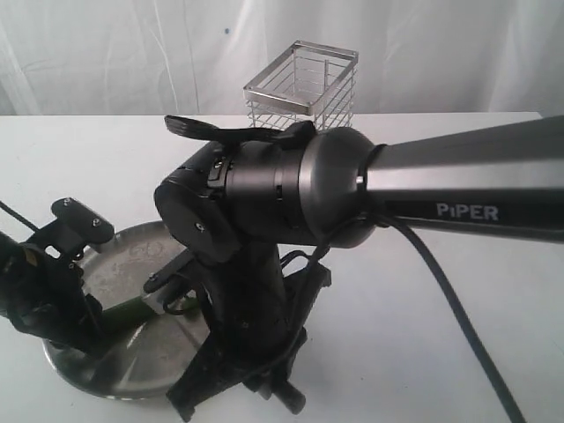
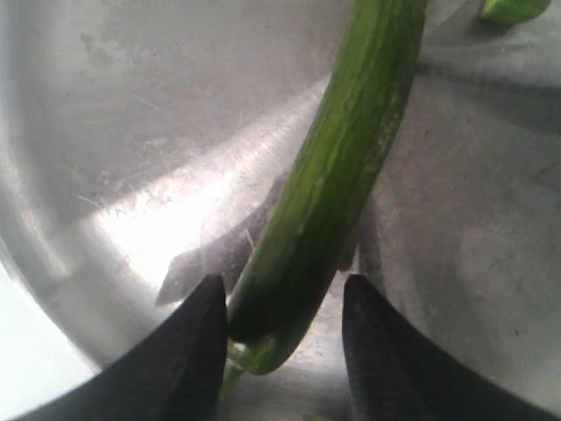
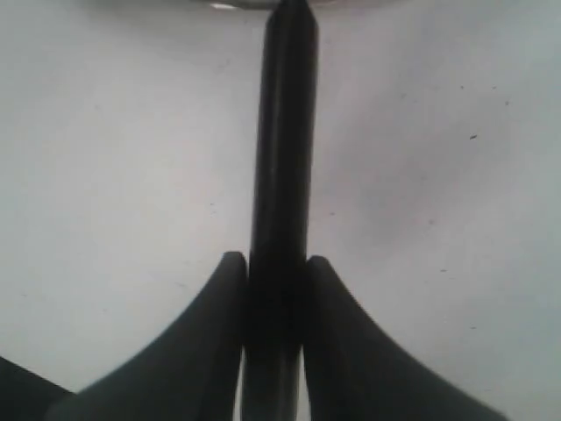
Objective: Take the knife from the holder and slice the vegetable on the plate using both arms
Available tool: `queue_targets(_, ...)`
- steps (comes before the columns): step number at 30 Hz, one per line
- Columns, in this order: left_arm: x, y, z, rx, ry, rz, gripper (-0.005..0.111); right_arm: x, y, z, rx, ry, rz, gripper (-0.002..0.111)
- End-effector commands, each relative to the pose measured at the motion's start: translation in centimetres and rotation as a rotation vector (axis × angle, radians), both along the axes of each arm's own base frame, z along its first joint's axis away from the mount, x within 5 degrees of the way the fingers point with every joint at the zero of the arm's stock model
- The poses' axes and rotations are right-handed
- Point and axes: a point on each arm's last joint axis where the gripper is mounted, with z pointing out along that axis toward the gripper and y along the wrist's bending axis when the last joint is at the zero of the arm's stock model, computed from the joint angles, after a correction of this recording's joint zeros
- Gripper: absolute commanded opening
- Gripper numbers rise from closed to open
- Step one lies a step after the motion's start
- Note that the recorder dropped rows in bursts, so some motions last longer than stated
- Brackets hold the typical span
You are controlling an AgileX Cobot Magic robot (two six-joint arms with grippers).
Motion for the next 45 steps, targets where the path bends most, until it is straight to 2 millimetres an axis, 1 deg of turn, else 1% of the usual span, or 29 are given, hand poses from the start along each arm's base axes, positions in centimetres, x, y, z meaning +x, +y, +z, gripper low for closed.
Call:
queue_targets(1, -0.2, -0.1, 0.0, -0.036, 0.009, 0.046, 0.047, 0.0, 0.9, 0.5, 0.131, 0.012, -0.115, 0.000)
queue_targets(3, -0.1, -0.1, 0.0, -0.047, 0.004, 0.057, 0.047, -0.3, 1.8, 0.5, 0.214, 0.052, -0.136, 0.000)
queue_targets(5, -0.1, -0.1, 0.0, -0.055, 0.004, 0.065, 0.047, -0.1, 2.3, 0.3, 0.261, 0.040, -0.145, 0.000)
queue_targets(6, -0.1, -0.2, 0.0, -0.056, 0.005, 0.067, 0.047, 0.1, 2.4, 0.0, 0.264, 0.038, -0.152, 0.000)
queue_targets(7, -0.1, -0.2, 0.0, -0.056, 0.006, 0.067, 0.047, 0.7, 2.5, -0.5, 0.267, 0.034, -0.178, 0.000)
queue_targets(9, -0.1, -0.1, 0.1, -0.057, 0.002, 0.066, 0.047, 1.3, 2.8, -0.8, 0.275, 0.032, -0.201, 0.000)
queue_targets(15, -0.2, -0.1, 1.0, -0.066, -0.036, 0.066, 0.047, 2.3, 4.1, -1.7, 0.292, 0.027, -0.208, 0.000)
queue_targets(17, -0.2, -0.1, 1.0, -0.067, -0.039, 0.066, 0.047, 2.8, 4.3, -2.0, 0.295, 0.029, -0.218, 0.000)
queue_targets(21, -0.2, -0.1, 1.0, -0.068, -0.038, 0.068, 0.047, 4.1, 4.0, -2.2, 0.290, 0.033, -0.249, 0.000)
queue_targets(24, -0.1, -0.1, 1.1, -0.071, -0.050, 0.071, 0.047, 4.6, 3.8, -2.2, 0.284, 0.042, -0.266, 0.000)
queue_targets(26, 0.0, -0.1, 1.1, -0.073, -0.066, 0.073, 0.047, 4.7, 3.6, -2.2, 0.276, 0.050, -0.268, 0.000)
queue_targets(34, 0.8, -0.1, 1.6, -0.097, -0.160, 0.110, 0.047, 4.2, 3.0, -2.4, 0.203, 0.098, -0.243, 0.000)
queue_targets(45, 0.9, -0.1, 1.6, -0.107, -0.170, 0.129, 0.047, 3.7, 3.2, -2.4, 0.211, 0.122, -0.249, 0.000)
